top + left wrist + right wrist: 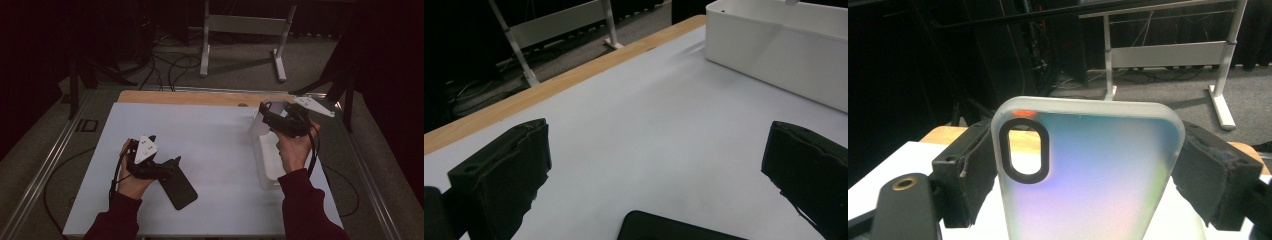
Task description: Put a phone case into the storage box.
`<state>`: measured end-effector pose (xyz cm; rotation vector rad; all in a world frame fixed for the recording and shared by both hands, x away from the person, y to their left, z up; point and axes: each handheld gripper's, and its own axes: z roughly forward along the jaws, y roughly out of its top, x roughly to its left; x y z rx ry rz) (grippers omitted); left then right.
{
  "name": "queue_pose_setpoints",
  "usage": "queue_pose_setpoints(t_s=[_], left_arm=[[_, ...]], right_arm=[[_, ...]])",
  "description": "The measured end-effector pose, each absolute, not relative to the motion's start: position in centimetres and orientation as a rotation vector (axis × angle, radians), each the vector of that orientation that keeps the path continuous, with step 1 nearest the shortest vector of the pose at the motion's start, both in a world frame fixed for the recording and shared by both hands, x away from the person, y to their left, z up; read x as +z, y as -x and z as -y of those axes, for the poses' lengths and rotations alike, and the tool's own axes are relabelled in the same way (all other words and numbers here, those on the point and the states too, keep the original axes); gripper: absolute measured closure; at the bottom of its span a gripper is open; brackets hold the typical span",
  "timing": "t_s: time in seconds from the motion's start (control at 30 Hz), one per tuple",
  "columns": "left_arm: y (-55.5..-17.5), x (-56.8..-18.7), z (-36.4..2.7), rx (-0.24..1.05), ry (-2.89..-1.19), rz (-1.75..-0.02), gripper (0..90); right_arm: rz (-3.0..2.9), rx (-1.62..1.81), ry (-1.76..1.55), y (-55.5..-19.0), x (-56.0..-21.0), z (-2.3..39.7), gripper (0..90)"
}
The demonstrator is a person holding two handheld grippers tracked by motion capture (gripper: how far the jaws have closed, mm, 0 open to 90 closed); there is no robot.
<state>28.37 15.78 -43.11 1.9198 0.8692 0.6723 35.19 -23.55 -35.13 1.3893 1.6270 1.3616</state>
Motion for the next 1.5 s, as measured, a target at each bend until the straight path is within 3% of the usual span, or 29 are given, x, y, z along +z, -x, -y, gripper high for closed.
queue_pose_setpoints(t_s=[1.5], left_arm=[[-26.2, -45.6, -19.7, 0.722, -1.869, -0.989, 0.0]], right_arm=[[-1.599, 1.119, -1.467, -41.5, -38.2, 25.4, 16.6]])
